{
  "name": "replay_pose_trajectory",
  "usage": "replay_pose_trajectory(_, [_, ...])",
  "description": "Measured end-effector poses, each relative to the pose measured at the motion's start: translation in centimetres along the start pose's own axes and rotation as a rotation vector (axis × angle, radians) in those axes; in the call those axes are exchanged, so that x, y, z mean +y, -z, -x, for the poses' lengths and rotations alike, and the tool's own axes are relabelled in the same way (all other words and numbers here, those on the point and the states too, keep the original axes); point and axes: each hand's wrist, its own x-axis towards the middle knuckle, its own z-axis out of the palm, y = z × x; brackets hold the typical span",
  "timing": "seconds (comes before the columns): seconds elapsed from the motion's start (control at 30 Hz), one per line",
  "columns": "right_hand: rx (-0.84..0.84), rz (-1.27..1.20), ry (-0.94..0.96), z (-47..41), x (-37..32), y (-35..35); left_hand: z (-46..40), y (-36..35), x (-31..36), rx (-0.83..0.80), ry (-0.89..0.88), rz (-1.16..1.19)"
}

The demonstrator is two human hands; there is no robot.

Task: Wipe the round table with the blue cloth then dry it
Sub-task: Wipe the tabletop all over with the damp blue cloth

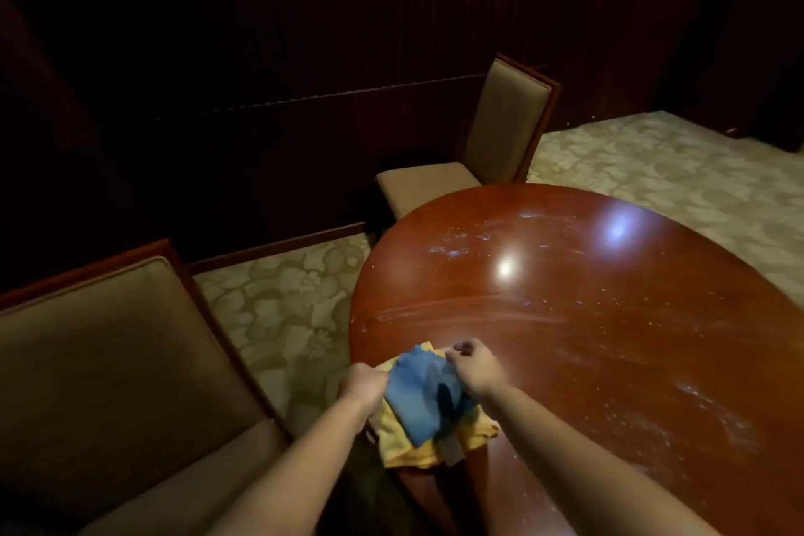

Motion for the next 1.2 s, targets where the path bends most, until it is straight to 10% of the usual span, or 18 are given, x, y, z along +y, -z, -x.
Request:
replay_pose_trajectory(0.43, [-0.128, 0.419, -0.050, -0.9, -0.4, -2.2, -3.9, -2.3, -1.1, 0.026, 0.031, 0.017])
replay_pose_trajectory(1.2, [0.059, -0.054, 0.072, 2.2, -2.5, 5.2, 6.0, -1.3, 6.8, -0.092, -0.244, 0.342])
